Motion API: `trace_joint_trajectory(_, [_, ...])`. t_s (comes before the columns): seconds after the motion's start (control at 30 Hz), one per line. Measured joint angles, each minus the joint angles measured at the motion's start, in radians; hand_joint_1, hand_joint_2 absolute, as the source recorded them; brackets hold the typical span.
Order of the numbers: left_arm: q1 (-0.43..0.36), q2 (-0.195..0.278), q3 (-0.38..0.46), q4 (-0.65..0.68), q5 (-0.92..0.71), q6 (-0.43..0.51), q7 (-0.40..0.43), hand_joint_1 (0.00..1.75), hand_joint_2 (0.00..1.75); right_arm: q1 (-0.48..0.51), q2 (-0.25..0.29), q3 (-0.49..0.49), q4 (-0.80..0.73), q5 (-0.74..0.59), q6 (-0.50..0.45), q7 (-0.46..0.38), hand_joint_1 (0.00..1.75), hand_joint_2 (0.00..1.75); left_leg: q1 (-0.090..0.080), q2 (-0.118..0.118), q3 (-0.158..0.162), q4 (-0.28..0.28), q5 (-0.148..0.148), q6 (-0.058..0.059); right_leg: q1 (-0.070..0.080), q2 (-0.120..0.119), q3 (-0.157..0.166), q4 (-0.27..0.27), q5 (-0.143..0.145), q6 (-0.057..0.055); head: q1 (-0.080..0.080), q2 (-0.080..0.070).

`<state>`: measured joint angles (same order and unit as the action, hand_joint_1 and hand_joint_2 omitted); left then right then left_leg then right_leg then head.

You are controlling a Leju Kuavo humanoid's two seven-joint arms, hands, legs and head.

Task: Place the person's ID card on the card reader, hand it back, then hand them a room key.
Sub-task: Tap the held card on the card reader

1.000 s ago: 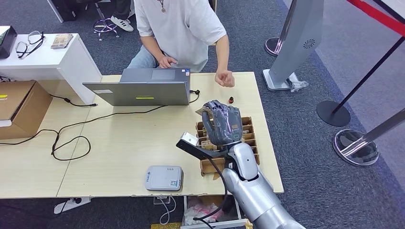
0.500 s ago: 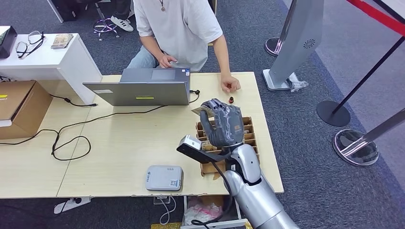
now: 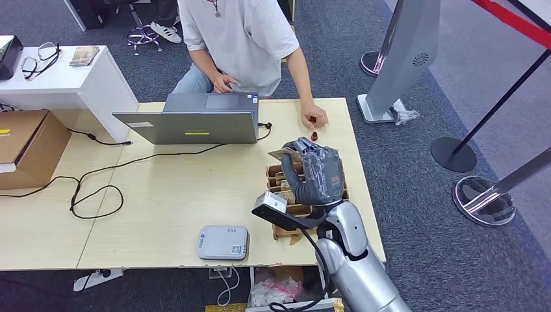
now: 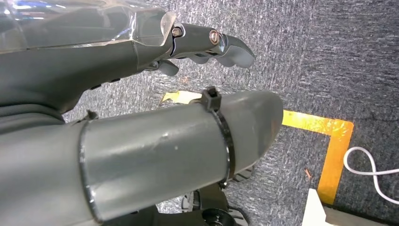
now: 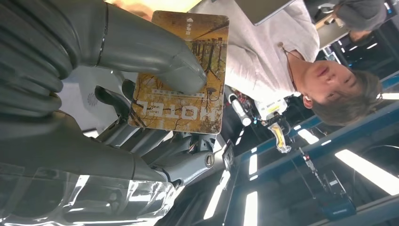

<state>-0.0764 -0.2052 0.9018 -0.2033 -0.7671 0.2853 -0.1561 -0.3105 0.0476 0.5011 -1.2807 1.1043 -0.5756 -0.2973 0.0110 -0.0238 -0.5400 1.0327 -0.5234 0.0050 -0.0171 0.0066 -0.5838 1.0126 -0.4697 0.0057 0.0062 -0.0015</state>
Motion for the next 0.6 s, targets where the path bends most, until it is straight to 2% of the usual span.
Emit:
trace_joint_trajectory(0.1, [0.004,0.0,0.0,0.0,-0.002,0.002,-0.001,0.0,0.0,0.02,-0.006,0.006,-0.023,-0.048,0.026,-0.02,1.75,1.75,0.0,0.0,0.0,0.0,0.0,0.0,0.0,0.0,0.0,0.0,0.0,0.0,0.0,0.0])
trace_joint_trajectory(0.23, [0.006,0.001,0.0,0.0,-0.003,0.0,-0.001,0.0,0.0,0.054,-0.012,0.024,-0.046,-0.166,0.108,-0.056,1.75,1.75,0.0,0.0,0.0,0.0,0.0,0.0,0.0,0.0,0.0,0.0,0.0,0.0,0.0,0.0])
trace_joint_trajectory(0.43, [0.007,0.003,0.0,0.0,-0.004,0.0,-0.001,0.0,0.0,0.078,-0.017,0.036,-0.062,-0.224,0.146,-0.072,1.75,1.75,0.0,0.0,0.0,0.0,0.0,0.0,0.0,0.0,0.0,0.0,0.0,0.0,0.0,0.0])
trace_joint_trajectory(0.6, [0.008,0.003,0.0,0.0,-0.006,-0.001,-0.001,0.0,0.0,0.103,-0.017,0.037,-0.062,-0.453,0.303,-0.119,1.75,1.75,0.0,0.0,0.0,0.0,0.0,0.0,0.0,0.0,0.0,0.0,0.0,0.0,0.0,0.0])
